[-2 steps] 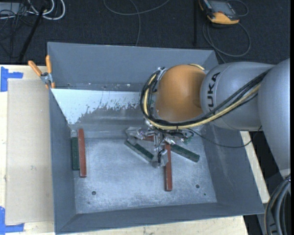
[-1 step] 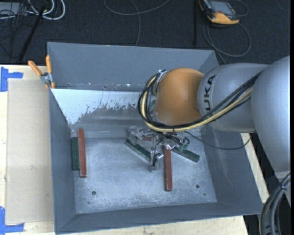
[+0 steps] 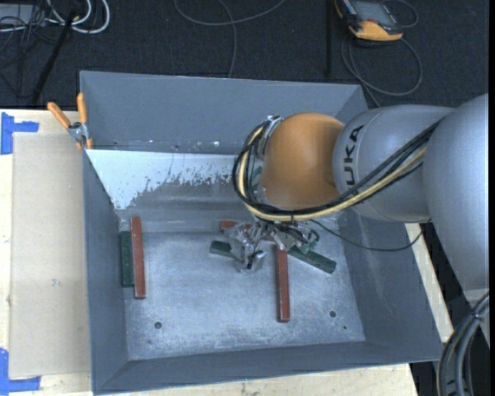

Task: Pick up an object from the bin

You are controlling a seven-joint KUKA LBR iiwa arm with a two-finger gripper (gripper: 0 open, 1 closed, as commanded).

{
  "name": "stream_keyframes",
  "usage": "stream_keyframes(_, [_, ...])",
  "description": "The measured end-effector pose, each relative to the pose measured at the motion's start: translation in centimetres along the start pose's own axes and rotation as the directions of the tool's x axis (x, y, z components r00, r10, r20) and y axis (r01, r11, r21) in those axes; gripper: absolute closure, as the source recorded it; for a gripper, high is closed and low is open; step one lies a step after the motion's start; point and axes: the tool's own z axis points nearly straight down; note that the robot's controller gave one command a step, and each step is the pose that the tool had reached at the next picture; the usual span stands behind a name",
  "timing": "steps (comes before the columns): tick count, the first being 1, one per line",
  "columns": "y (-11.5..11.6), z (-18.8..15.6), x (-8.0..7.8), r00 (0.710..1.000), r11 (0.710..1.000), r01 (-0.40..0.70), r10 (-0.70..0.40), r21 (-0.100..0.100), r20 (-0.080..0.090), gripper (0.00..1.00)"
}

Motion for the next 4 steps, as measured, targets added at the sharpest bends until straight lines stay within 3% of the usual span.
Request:
stream_keyframes(1, [0.0,0.3,0.2,1.000,1.000,0.000,0.000,0.000,-0.007,0.00])
stream_keyframes(2, [-0.2,0.3,-1.4,1.000,1.000,-0.010,0.010,0.000,-0.005,0.00])
stream_keyframes(3, [-0.3,0.2,-1.4,1.000,1.000,-0.012,0.012,0.000,-0.004,1.00])
stream_keyframes(4, [0.7,-13.7,-1.8,0.997,0.997,0.075,-0.075,0.003,0.001,1.00])
